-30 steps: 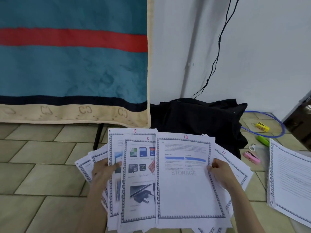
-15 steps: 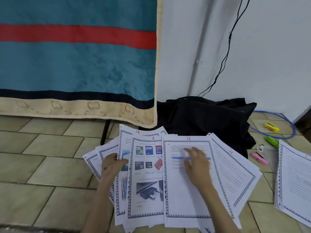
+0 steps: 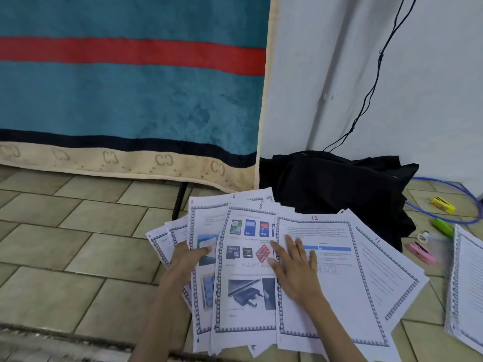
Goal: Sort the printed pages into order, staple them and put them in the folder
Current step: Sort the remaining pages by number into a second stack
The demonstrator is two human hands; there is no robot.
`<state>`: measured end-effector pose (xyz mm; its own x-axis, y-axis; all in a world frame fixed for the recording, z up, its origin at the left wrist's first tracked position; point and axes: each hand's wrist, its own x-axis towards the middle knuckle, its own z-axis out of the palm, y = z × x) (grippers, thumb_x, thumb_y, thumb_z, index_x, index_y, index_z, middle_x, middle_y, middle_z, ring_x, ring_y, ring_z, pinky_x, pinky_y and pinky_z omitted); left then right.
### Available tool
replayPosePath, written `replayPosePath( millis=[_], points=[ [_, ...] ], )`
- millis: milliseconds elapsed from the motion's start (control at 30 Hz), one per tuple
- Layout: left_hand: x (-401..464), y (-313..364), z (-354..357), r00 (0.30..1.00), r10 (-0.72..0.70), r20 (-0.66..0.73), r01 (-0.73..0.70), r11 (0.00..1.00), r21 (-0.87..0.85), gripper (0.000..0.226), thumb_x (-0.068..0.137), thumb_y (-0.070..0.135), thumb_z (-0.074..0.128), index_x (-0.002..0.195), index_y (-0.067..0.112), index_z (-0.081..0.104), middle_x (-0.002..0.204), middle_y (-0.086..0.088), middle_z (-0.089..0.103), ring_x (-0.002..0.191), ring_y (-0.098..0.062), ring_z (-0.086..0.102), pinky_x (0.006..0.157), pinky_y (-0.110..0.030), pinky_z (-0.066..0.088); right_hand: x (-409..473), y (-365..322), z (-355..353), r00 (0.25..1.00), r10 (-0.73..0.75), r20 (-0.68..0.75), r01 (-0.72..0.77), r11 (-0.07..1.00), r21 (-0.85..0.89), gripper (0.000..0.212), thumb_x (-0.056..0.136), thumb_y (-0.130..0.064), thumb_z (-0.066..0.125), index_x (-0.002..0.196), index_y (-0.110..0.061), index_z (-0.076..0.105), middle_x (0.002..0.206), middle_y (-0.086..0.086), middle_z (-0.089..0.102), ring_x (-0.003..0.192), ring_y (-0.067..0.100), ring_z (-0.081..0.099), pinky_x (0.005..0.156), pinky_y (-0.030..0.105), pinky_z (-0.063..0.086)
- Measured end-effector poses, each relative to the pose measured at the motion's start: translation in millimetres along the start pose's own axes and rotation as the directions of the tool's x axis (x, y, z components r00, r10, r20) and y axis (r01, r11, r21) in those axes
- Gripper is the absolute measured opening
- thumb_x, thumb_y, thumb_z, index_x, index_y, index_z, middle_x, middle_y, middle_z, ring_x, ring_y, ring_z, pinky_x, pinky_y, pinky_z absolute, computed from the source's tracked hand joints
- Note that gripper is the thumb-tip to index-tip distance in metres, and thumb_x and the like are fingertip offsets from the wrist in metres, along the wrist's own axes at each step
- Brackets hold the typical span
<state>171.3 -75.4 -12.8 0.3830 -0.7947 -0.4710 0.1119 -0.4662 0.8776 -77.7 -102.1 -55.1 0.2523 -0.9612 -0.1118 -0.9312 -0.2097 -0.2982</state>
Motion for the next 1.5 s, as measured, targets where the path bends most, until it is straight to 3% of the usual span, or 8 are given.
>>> replayPosePath(
  millis=[133, 267, 533, 733, 833, 967, 1200, 1500],
  points=[
    [0, 0, -17, 0.996, 0.011, -0.09, -0.01, 1.0, 0.017, 0.043, 0.064, 0.005, 0.083, 0.103, 0.001, 0.064, 0.099, -0.015, 0.068, 0.09, -0.031, 0.066, 0.081, -0.043, 0.056, -2, 11, -8, 1.0, 0.021, 0.004, -0.021, 1.0, 0.009, 0.109, 0.056, -0.082, -0.029, 0.147, -0.042, 0.016, 0.16, -0.006, -0.001, 0.147, 0.019, -0.011, 0.115, 0.05, -0.005],
    [-3, 1, -18, 0.996, 0.045, -0.073, -0.049, 0.997, -0.054, 0.021, 0.081, 0.004, 0.068, 0.101, 0.004, 0.061, 0.099, -0.016, 0.066, 0.074, -0.024, 0.063, 0.068, -0.032, 0.053, 2, -1, -19, 0.997, 0.073, -0.014, -0.073, 0.997, -0.032, 0.057, 0.094, -0.053, 0.015, 0.147, -0.033, 0.023, 0.16, 0.002, 0.001, 0.147, 0.024, -0.01, 0.116, 0.052, -0.005],
    [1, 5, -26, 0.994, 0.059, -0.097, -0.072, 0.987, -0.143, 0.023, 0.079, 0.016, 0.072, 0.097, 0.006, 0.062, 0.1, -0.018, 0.067, 0.079, -0.028, 0.066, 0.079, -0.043, 0.054, 0, -45, 9, 0.953, -0.291, 0.082, 0.294, 0.955, -0.036, 0.08, 0.075, -0.066, -0.014, 0.147, -0.043, 0.012, 0.159, -0.01, 0.0, 0.147, 0.016, -0.008, 0.112, 0.032, -0.016],
    [5, 0, -35, 0.993, 0.018, -0.12, -0.049, 0.965, -0.256, 0.028, 0.092, 0.016, 0.055, 0.112, -0.004, 0.057, 0.099, -0.022, 0.064, 0.074, -0.028, 0.062, 0.066, -0.034, 0.052, 1, -37, 14, 0.978, -0.195, 0.077, 0.205, 0.965, -0.163, 0.049, 0.1, -0.049, 0.009, 0.133, -0.038, 0.044, 0.136, -0.004, 0.056, 0.124, 0.021, 0.055, 0.103, 0.039, 0.02],
    [7, -1, -39, 0.997, -0.027, -0.07, 0.005, 0.952, -0.307, 0.029, 0.092, 0.009, 0.055, 0.118, -0.002, 0.053, 0.105, -0.022, 0.065, 0.076, -0.027, 0.063, 0.068, -0.038, 0.053, 1, -36, 17, 0.977, -0.204, 0.065, 0.211, 0.968, -0.133, 0.05, 0.099, -0.05, 0.009, 0.136, -0.039, 0.041, 0.139, -0.004, 0.052, 0.129, 0.022, 0.049, 0.105, 0.039, 0.019],
    [8, -4, -43, 1.0, -0.021, -0.005, 0.018, 0.939, -0.345, 0.009, 0.092, 0.004, 0.053, 0.098, 0.003, 0.06, 0.086, -0.012, 0.069, 0.064, -0.02, 0.07, 0.052, -0.031, 0.057, 4, -33, 19, 0.961, -0.274, 0.028, 0.275, 0.959, -0.072, 0.081, 0.078, -0.068, -0.02, 0.145, -0.045, 0.021, 0.157, -0.011, 0.012, 0.145, 0.013, -0.002, 0.113, 0.033, -0.009],
    [4, -6, -35, 0.996, -0.007, -0.094, -0.027, 0.934, -0.356, 0.018, 0.09, 0.007, 0.057, 0.107, 0.002, 0.058, 0.094, -0.02, 0.067, 0.073, -0.026, 0.065, 0.06, -0.035, 0.057, 6, -70, -1, 0.992, -0.122, -0.038, 0.121, 0.992, -0.025, 0.076, 0.082, -0.061, 0.001, 0.129, -0.026, 0.049, 0.152, -0.001, 0.032, 0.145, 0.022, 0.015, 0.116, 0.045, 0.008],
    [12, -14, -31, 0.978, 0.063, -0.197, -0.11, 0.965, -0.238, 0.01, 0.084, 0.004, 0.065, 0.093, 0.009, 0.063, 0.099, -0.02, 0.069, 0.081, -0.034, 0.068, 0.076, -0.051, 0.056, 2, -112, 34, 0.907, -0.404, 0.115, 0.408, 0.913, -0.012, 0.083, 0.07, -0.071, -0.014, 0.147, -0.043, 0.003, 0.158, -0.013, -0.009, 0.146, 0.017, -0.016, 0.111, 0.046, -0.021]
  ],
)
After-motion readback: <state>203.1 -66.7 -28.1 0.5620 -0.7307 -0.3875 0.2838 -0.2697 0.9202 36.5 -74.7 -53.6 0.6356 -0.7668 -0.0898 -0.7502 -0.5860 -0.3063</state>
